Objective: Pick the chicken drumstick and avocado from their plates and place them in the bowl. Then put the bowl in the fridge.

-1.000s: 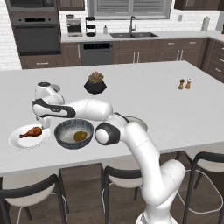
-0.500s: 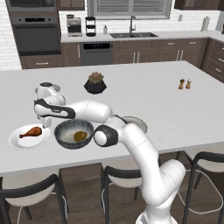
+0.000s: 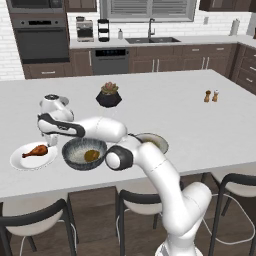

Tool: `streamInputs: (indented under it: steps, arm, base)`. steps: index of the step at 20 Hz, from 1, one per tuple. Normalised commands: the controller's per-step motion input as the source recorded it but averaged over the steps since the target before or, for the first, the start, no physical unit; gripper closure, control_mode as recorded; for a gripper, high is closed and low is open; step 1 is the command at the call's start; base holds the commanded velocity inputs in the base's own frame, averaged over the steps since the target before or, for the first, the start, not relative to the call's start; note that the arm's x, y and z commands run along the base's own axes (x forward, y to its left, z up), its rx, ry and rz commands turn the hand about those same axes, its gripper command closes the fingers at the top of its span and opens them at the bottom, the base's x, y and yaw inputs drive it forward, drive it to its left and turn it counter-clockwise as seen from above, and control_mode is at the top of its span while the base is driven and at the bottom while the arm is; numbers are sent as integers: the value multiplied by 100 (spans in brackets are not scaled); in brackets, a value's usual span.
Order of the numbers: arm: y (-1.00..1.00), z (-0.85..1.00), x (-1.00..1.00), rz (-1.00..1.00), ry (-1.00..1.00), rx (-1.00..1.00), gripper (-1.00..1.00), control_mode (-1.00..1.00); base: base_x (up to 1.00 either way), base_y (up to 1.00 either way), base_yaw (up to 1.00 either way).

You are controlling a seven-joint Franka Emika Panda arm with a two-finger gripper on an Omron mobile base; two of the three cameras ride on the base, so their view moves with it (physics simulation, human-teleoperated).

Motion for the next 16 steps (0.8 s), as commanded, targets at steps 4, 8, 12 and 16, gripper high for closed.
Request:
streamInputs:
  steps: [4, 8, 12, 16]
  arm:
    - [31, 0, 0, 0, 0, 0, -100, -100]
    - [25, 0, -1, 0, 0, 0, -100, -100]
    - [10, 0, -2, 0, 0, 0, -100, -100]
    - [1, -9, 0, 0, 0, 0, -100, -100]
  base:
    - [0, 0, 0]
    - [0, 0, 0]
    - [0, 0, 0]
    - [0, 0, 0]
